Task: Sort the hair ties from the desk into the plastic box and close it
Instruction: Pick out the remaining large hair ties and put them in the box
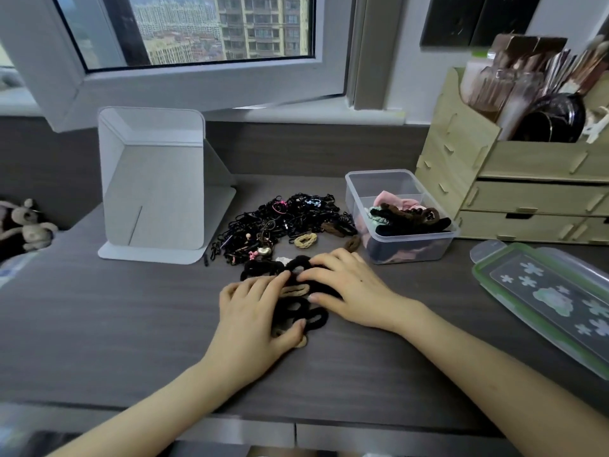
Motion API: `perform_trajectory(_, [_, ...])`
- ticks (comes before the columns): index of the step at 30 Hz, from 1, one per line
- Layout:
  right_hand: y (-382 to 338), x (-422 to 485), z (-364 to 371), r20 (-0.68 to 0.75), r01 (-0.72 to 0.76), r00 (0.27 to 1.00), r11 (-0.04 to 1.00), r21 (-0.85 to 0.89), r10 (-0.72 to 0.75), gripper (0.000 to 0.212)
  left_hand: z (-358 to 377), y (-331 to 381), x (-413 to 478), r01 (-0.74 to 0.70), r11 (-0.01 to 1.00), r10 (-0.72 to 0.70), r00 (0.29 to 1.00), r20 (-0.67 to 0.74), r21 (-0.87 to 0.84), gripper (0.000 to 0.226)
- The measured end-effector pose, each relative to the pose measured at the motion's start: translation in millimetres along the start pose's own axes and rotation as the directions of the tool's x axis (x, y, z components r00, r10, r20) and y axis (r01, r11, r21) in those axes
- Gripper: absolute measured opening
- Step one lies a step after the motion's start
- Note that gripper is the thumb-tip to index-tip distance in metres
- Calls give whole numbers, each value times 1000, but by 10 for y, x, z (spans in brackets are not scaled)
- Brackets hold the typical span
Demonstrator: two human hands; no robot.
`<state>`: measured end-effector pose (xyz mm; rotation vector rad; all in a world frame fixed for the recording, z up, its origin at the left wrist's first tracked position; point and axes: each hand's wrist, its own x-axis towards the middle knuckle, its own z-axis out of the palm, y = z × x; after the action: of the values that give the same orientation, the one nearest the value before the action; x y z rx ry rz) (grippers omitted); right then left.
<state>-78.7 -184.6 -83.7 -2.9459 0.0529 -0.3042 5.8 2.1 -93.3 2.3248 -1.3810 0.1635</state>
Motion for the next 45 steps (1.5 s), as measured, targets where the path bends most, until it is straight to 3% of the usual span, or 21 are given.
perform_trajectory(8, [1, -232, -133, -78, 15, 997, 993, 119, -6, 24, 1, -43, 104, -19, 1000, 19, 1000, 10, -5, 50])
perform_trajectory(16, [480, -448, -934, -290, -178, 922, 945, 273, 257, 15, -11, 35, 246, -30, 1000, 30, 999, -12, -7, 53])
perform_trajectory(19, [790, -310, -1206, -181, -333, 915, 928, 170, 361, 13, -66, 61, 306, -36, 997, 35, 999, -14, -71, 55])
perform_trajectory(23, [994, 52, -1369, 126, -424, 898, 906, -6, 421, 5, -175, 74, 391, -47, 994, 49, 999, 17, -101, 60])
perform_trajectory(27, [1060, 361, -1302, 262, -455, 873, 880, 136, 411, 7, -271, 127, 462, -73, 991, 72, 997, -9, -116, 59])
perform_trajectory(30, [1091, 407, -1208, 322, -490, 843, 862, 131, 430, 15, -330, 177, 547, -113, 984, 110, 994, -29, -139, 57])
perform_trajectory(34, [1087, 256, -1272, 232, -448, 889, 852, 269, 394, 23, -343, 293, 879, -193, 966, 185, 981, -60, -170, 51])
perform_trajectory(37, [1081, 107, -1324, 116, -418, 906, 819, 394, 407, 24, -202, 457, 1270, -227, 958, 230, 973, -8, -177, 43])
perform_trajectory(41, [1117, -67, -1281, -65, -447, 875, 852, 272, 479, 27, 80, 666, 1615, -272, 956, 288, 943, 169, -113, 48])
perform_trajectory(45, [1146, -250, -1176, -77, -494, 854, 849, 190, 514, 32, 188, 672, 1878, -180, 956, 237, 939, 250, -231, 45])
